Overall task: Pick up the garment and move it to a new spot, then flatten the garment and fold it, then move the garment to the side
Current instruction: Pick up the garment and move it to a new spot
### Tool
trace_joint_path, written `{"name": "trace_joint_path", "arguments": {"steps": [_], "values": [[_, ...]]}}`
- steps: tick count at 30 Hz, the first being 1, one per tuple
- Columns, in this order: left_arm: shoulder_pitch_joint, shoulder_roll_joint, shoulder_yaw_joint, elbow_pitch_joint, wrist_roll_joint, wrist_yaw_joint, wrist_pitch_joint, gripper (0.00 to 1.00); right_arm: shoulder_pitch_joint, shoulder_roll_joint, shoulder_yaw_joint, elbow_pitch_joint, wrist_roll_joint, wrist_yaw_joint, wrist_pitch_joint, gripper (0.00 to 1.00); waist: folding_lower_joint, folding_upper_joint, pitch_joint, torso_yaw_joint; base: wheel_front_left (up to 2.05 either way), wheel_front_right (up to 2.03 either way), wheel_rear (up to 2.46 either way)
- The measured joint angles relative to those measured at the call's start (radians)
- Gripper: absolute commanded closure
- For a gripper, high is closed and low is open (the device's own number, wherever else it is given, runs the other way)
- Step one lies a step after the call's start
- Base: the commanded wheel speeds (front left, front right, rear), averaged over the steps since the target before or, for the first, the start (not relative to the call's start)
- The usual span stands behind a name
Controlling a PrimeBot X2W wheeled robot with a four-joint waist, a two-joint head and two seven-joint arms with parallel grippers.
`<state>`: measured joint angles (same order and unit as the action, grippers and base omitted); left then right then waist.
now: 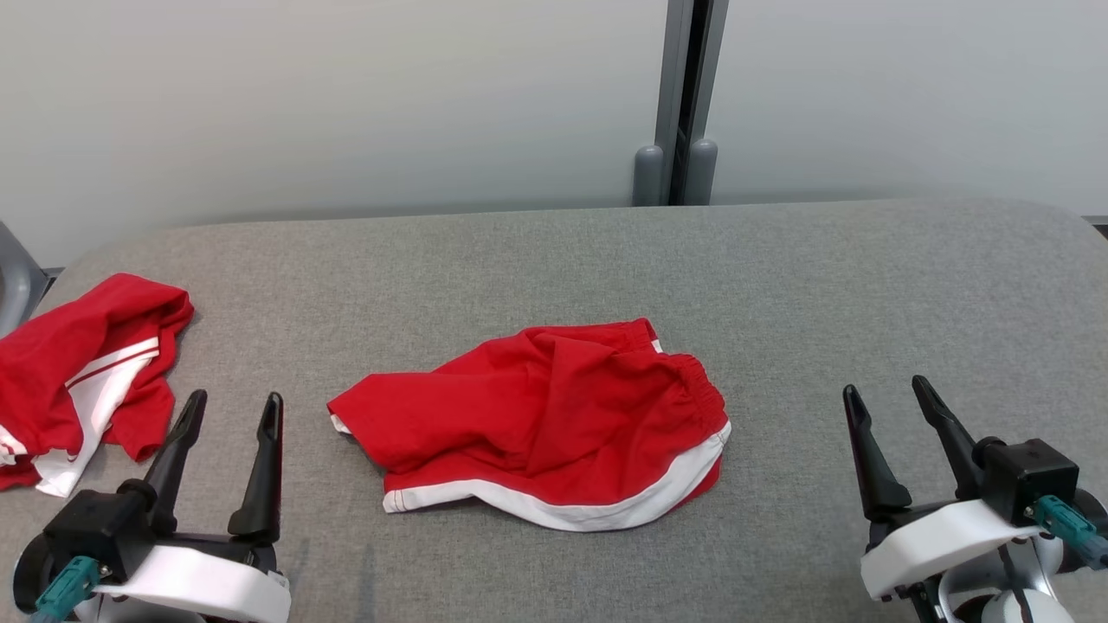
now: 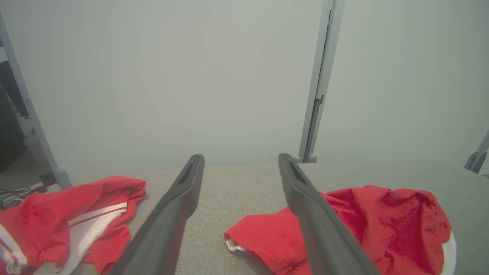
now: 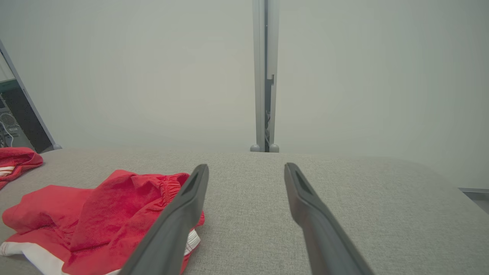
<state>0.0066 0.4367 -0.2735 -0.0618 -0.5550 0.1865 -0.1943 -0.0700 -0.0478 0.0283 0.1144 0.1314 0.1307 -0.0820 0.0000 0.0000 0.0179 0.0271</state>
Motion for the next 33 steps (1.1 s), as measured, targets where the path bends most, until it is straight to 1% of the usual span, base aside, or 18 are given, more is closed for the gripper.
{"name": "trace_joint_path", "arguments": {"steps": [12, 33], "values": [[0.031, 0.013, -0.014, -0.006, -0.005, 0.013, 0.035, 0.0, 0.06, 0.0, 0.002, -0.044, 0.017, 0.0, 0.024, 0.0, 0.0, 0.0, -0.046, -0.011, 0.0, 0.0, 0.0], [0.032, 0.013, -0.021, 0.009, -0.019, 0.023, 0.046, 0.0, 0.06, 0.0, -0.008, -0.059, 0.017, 0.0, 0.03, 0.0, 0.0001, 0.0001, -0.04, -0.01, 0.0, 0.0, 0.0]]}}
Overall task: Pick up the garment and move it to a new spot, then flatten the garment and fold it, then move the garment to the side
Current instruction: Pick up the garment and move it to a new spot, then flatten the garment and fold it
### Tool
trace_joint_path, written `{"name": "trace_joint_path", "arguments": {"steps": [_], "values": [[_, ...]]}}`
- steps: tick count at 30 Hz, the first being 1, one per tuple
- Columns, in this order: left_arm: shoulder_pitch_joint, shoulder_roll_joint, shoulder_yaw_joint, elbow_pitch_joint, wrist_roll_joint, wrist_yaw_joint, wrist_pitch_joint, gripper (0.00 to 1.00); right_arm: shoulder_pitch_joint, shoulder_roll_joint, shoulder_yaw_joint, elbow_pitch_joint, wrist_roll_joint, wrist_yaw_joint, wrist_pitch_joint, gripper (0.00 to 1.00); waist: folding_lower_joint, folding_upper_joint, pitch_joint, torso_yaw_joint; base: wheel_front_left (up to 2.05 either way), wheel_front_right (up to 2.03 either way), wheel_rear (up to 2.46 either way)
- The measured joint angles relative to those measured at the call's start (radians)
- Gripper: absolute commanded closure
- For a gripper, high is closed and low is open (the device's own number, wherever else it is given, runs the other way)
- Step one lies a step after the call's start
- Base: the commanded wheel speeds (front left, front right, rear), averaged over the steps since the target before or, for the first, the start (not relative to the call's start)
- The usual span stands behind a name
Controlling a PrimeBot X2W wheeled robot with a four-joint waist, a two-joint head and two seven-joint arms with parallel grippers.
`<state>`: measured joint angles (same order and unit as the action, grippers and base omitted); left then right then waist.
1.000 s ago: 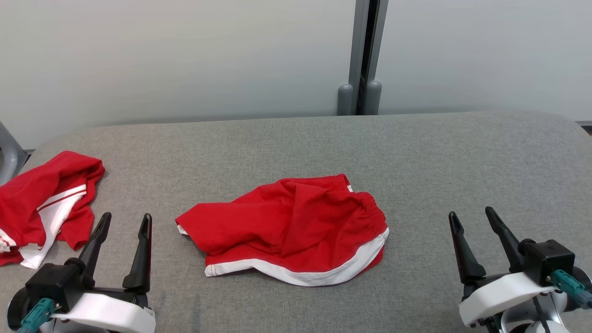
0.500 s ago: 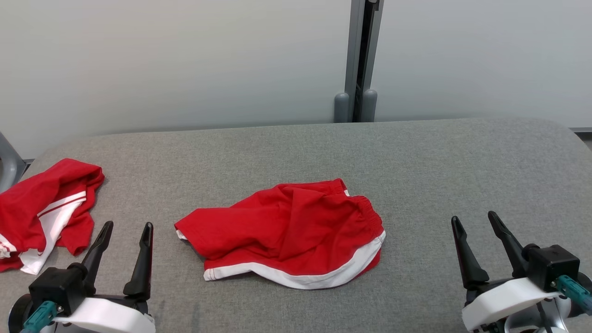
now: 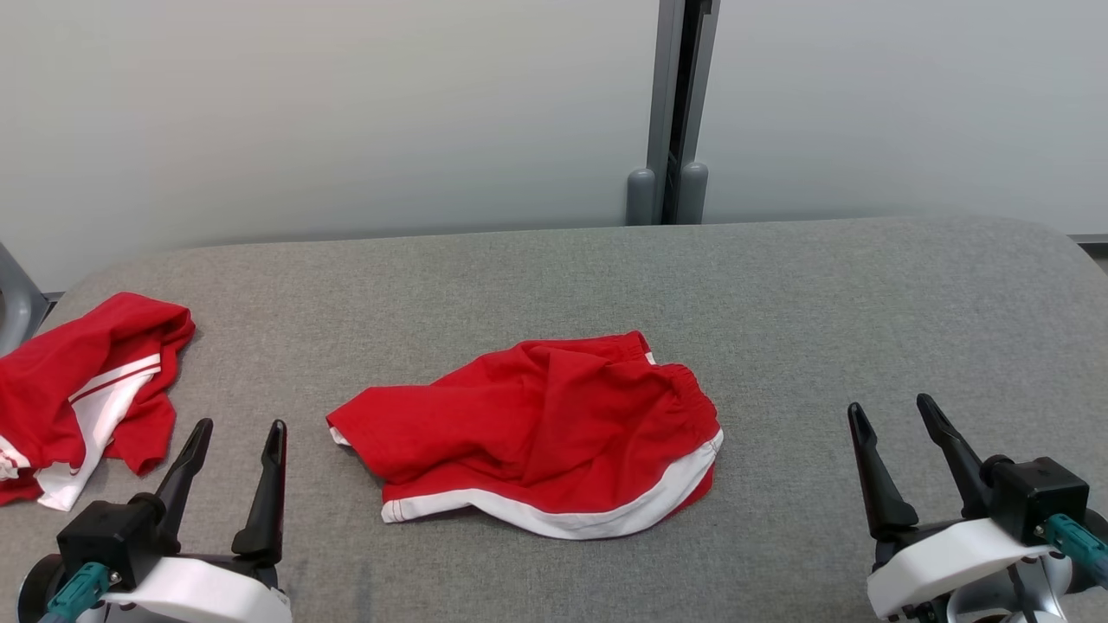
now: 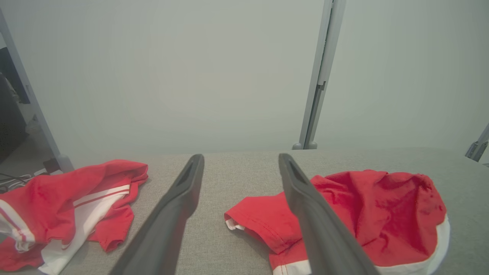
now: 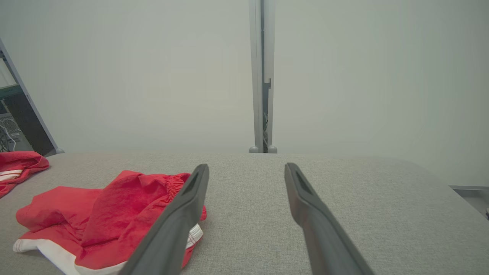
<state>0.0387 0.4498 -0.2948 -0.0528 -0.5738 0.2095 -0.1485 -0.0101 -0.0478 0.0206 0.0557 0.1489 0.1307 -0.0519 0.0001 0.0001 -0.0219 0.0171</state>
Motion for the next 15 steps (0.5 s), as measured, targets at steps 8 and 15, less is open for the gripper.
{"name": "trace_joint_path", "arguments": {"steps": [8, 15], "values": [[-0.001, 0.0, -0.005, 0.003, -0.001, 0.003, 0.0, 0.0, -0.001, 0.0, 0.001, 0.001, 0.0, 0.0, 0.0, 0.0, -0.0001, 0.0, 0.004, 0.002, 0.0, 0.0, 0.0], [-0.002, 0.0, -0.008, 0.006, -0.004, 0.004, 0.003, 0.0, -0.002, 0.0, -0.001, 0.002, 0.0, 0.0, 0.0, 0.0, -0.0001, 0.0, 0.007, 0.003, 0.0, 0.0, 0.0]]}}
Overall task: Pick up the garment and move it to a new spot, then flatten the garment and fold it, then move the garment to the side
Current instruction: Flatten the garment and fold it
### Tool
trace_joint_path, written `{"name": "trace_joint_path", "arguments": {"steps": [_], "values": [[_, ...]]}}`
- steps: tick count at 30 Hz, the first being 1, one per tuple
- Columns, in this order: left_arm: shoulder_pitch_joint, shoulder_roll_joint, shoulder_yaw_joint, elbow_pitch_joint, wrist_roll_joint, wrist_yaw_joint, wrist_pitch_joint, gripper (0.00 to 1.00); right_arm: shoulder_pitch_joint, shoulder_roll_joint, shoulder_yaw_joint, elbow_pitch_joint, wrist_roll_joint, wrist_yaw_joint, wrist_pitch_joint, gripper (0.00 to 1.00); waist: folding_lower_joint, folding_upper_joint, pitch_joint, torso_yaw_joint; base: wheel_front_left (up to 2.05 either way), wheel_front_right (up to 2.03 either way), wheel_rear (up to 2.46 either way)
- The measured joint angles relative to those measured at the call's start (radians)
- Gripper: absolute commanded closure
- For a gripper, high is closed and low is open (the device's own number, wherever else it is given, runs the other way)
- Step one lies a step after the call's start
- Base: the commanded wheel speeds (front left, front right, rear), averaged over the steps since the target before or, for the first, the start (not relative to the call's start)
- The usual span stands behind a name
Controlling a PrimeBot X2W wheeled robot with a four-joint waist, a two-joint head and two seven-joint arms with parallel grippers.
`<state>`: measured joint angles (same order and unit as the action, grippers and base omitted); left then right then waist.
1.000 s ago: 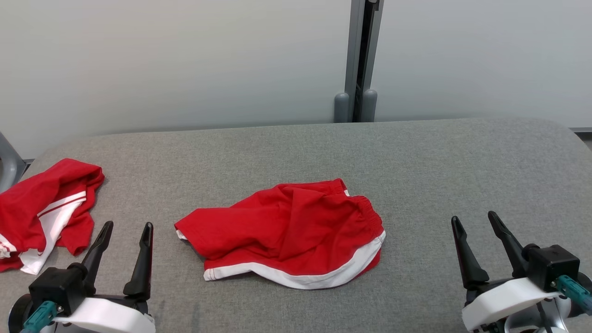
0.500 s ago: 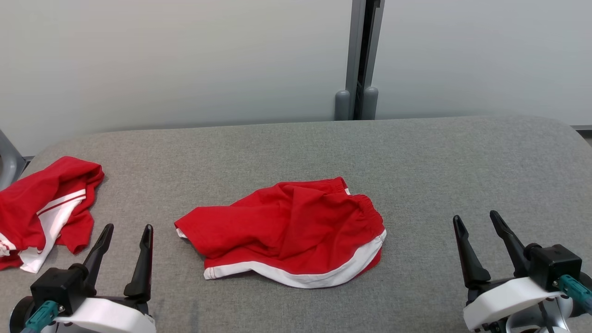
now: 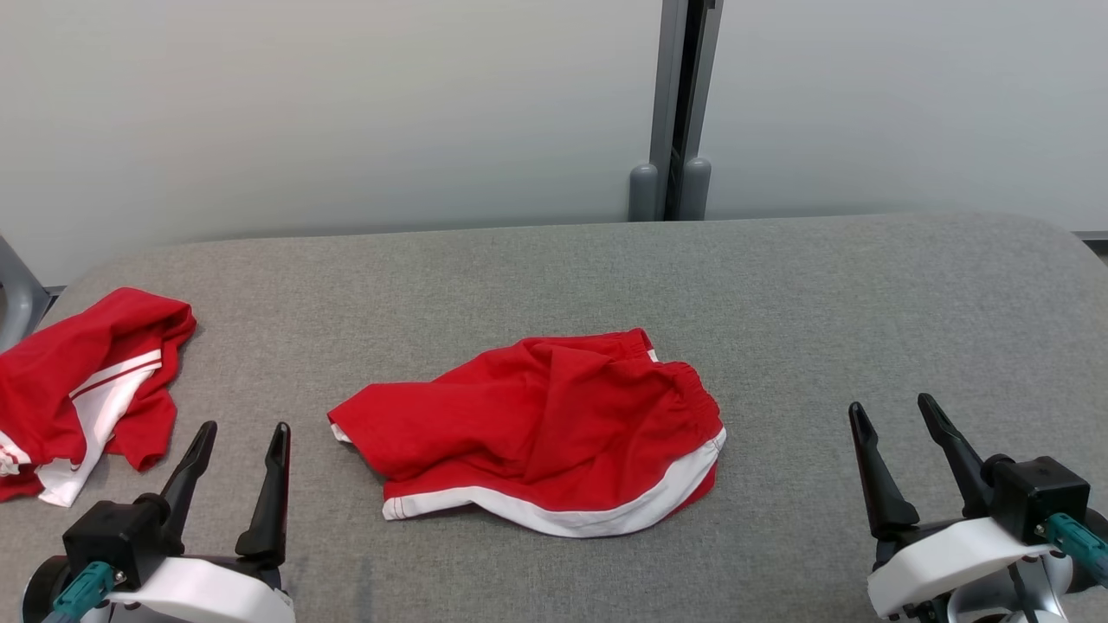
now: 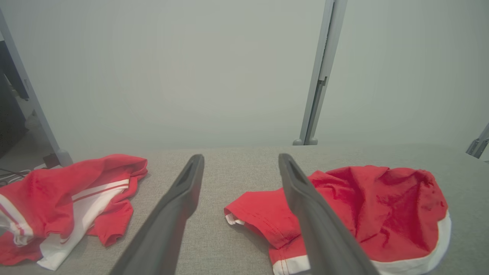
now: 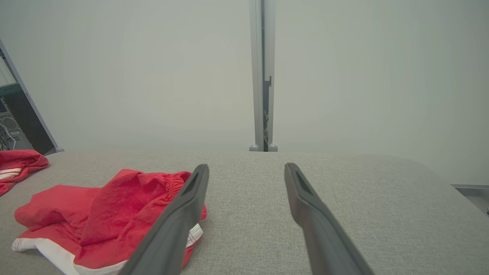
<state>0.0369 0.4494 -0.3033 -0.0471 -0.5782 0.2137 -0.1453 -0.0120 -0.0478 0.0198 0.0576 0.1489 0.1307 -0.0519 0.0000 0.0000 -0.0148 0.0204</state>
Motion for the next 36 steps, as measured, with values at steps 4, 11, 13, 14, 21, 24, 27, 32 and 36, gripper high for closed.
{"name": "trace_joint_path", "arguments": {"steps": [4, 11, 13, 14, 21, 24, 27, 32, 36], "values": [[-0.002, 0.0, -0.003, 0.001, -0.001, 0.0, 0.001, 0.0, -0.001, 0.0, -0.002, 0.001, 0.0, 0.0, 0.0, 0.0, 0.0, 0.0, 0.004, 0.002, 0.0, 0.0, 0.0], [-0.011, -0.003, -0.037, 0.011, -0.031, -0.018, 0.07, 0.0, -0.008, 0.0, 0.001, -0.002, 0.001, 0.0, -0.001, 0.0, 0.0, 0.0, 0.03, 0.004, 0.0, 0.0, 0.0], [-0.029, -0.01, -0.063, 0.023, -0.045, -0.037, 0.115, 0.0, -0.022, 0.0, 0.005, -0.007, 0.0, 0.0, -0.001, 0.0, 0.0, 0.0, 0.05, 0.003, 0.0, 0.0, 0.0], [-0.042, -0.022, -0.091, 0.042, -0.06, -0.057, 0.153, 0.0, -0.031, 0.0, 0.01, -0.009, 0.0, 0.0, 0.0, 0.0, 0.0, 0.0, 0.072, 0.002, 0.0, 0.0, 0.0], [-0.108, -0.069, -0.138, 0.173, -0.12, -0.124, 0.223, 0.0, -0.081, 0.0, 0.027, -0.009, -0.003, 0.0, -0.002, 0.0, 0.0, 0.0, 0.156, -0.012, 0.0, 0.0, 0.0], [-0.136, -0.083, -0.143, 0.234, -0.131, -0.144, 0.227, 0.0, -0.098, 0.0, 0.033, -0.007, -0.003, 0.0, -0.005, 0.0, 0.0, 0.0, 0.188, -0.021, 0.0, 0.0, 0.0], [-0.169, -0.091, -0.143, 0.291, -0.142, -0.156, 0.23, 0.0, -0.116, 0.0, 0.04, -0.002, -0.003, 0.0, -0.011, 0.0, 0.0, 0.0, 0.219, -0.029, 0.0, 0.0, 0.0], [-0.214, -0.097, -0.142, 0.354, -0.136, -0.161, 0.214, 0.72, -0.138, 0.0, 0.051, 0.018, 0.001, 0.0, -0.019, 0.0, 0.0, 0.0, 0.257, -0.039, 0.0, 0.0, 0.0], [-0.234, -0.104, -0.146, 0.376, -0.135, -0.166, 0.206, 1.0, -0.161, -0.001, 0.094, 0.044, 0.006, 0.0, 0.006, 0.0, 0.0, 0.0, 0.275, -0.036, 0.0, 0.0, 0.0]]}}
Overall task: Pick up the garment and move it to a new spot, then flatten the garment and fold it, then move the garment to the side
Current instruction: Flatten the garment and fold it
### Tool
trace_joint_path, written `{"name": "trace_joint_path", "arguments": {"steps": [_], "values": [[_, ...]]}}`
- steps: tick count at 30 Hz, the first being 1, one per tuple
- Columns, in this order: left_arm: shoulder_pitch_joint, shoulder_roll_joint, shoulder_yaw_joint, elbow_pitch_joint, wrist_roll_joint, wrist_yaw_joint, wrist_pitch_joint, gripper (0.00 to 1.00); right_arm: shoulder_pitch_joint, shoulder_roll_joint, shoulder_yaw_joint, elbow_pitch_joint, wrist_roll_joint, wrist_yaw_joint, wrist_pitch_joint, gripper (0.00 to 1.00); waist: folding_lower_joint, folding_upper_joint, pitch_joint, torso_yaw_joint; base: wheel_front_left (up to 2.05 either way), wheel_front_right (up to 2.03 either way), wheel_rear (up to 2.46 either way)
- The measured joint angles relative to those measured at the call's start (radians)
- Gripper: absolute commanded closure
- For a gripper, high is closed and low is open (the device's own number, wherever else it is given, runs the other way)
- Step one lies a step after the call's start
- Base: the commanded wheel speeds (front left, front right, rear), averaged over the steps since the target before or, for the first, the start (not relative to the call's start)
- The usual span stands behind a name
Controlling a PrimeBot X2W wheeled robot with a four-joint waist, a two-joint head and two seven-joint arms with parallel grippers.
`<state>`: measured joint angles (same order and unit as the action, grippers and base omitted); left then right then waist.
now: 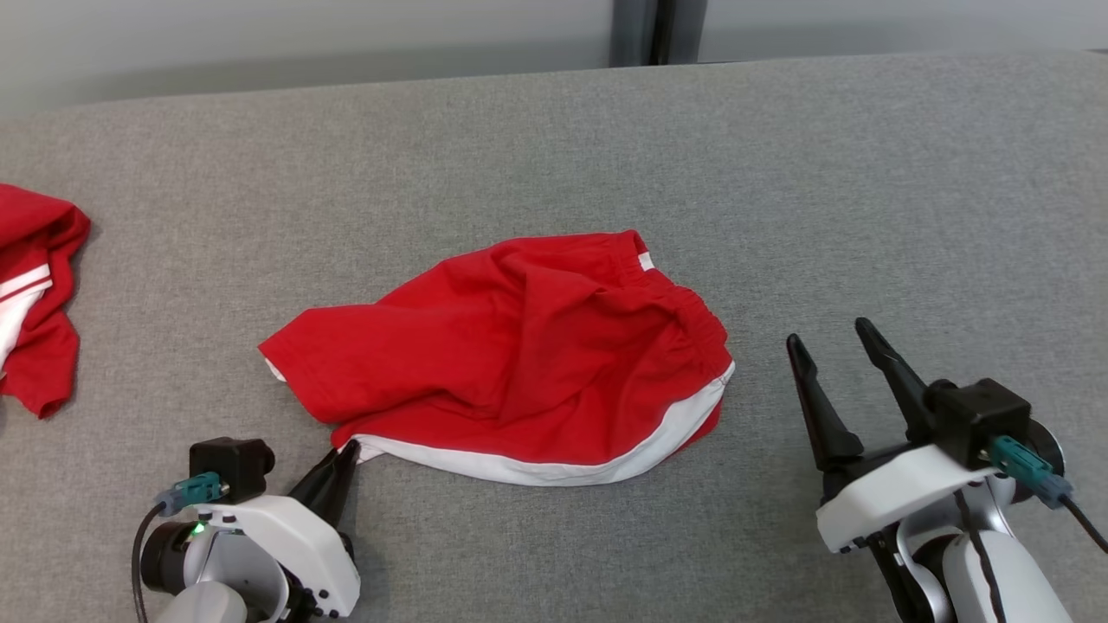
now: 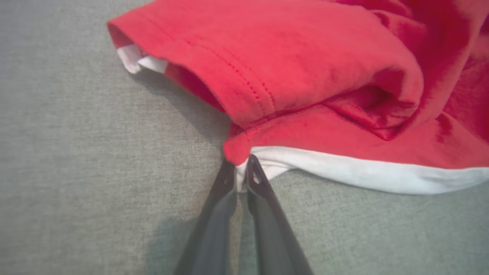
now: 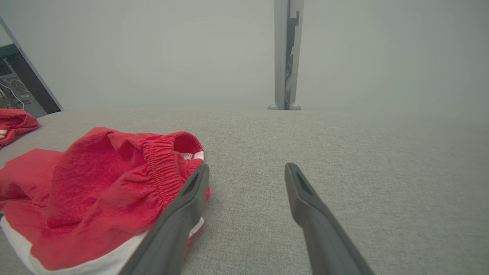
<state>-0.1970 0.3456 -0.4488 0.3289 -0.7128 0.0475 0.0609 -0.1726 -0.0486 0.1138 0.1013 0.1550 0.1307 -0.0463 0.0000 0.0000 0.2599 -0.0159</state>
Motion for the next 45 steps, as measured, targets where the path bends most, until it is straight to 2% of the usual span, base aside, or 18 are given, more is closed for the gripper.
{"name": "trace_joint_path", "arguments": {"steps": [11, 19, 20, 21, 22, 23, 27, 32, 33, 39, 45], "values": [[-0.059, -0.019, -0.024, 0.016, 0.022, -0.012, -0.018, 1.0, -0.1, -0.146, 0.247, 0.082, 0.067, 0.0, 0.086, 0.0, 0.0, 0.0, 0.048, 0.044, 0.0, 0.0, 0.0], [-0.095, -0.04, -0.03, 0.038, 0.025, -0.023, -0.044, 1.0, -0.154, -0.211, 0.347, 0.135, 0.122, 0.0, 0.14, 0.0, 0.0, 0.0, 0.076, 0.07, 0.0, 0.0, 0.0], [-0.098, -0.041, -0.03, 0.04, 0.025, -0.023, -0.049, 1.0, -0.157, -0.213, 0.352, 0.139, 0.132, 0.0, 0.146, 0.11, 0.0, 0.0, 0.077, 0.072, 0.0, 0.0, 0.0], [-0.099, -0.042, -0.03, 0.042, 0.025, -0.023, -0.055, 1.0, -0.161, -0.217, 0.357, 0.14, 0.141, 0.0, 0.151, 0.55, 0.0, 0.0, 0.079, 0.074, 0.0, 0.0, 0.0], [-0.099, -0.043, -0.028, 0.043, 0.026, -0.023, -0.064, 1.0, -0.164, -0.222, 0.358, 0.138, 0.149, 0.0, 0.15, 0.8, 0.0, 0.0, 0.079, 0.075, 0.0, 0.0, 0.0], [-0.1, -0.043, -0.024, 0.045, 0.026, -0.023, -0.073, 1.0, -0.166, -0.226, 0.359, 0.135, 0.157, 0.0, 0.15, 1.0, 0.0, 0.0, 0.078, 0.076, 0.0, 0.0, 0.0], [-0.101, -0.037, -0.003, 0.038, 0.026, -0.009, -0.105, 1.0, -0.158, -0.235, 0.345, 0.092, 0.205, 0.0, 0.146, 1.0, 0.0, 0.0, 0.065, 0.073, 0.0, 0.0, 0.0], [-0.102, -0.01, 0.025, -0.037, 0.026, 0.013, -0.124, 1.0, -0.104, -0.19, 0.272, -0.016, 0.394, 0.0, 0.156, 1.0, 0.0, 0.0, 0.033, 0.066, 0.0, 0.0, 0.0], [-0.102, -0.01, 0.025, -0.037, 0.026, 0.013, -0.124, 1.0, -0.104, -0.19, 0.272, -0.016, 0.394, 0.0, 0.156, 1.0, 0.0, 0.0, 0.033, 0.066, 0.0, 0.0, 0.0], [-0.119, 0.035, 0.048, -0.193, 0.049, 0.051, -0.114, 1.0, -0.081, -0.17, 0.172, -0.164, 0.573, 0.0, 0.169, 1.0, 0.0, 0.0, -0.017, 0.065, 0.0, 0.0, 0.0], [-0.159, 0.08, 0.086, -0.362, 0.082, 0.103, -0.105, 1.0, -0.093, -0.135, 0.086, -0.258, 0.651, 0.0, 0.147, 1.0, 0.0, 0.0, -0.066, 0.069, 0.0, 0.0, 0.0]]}}
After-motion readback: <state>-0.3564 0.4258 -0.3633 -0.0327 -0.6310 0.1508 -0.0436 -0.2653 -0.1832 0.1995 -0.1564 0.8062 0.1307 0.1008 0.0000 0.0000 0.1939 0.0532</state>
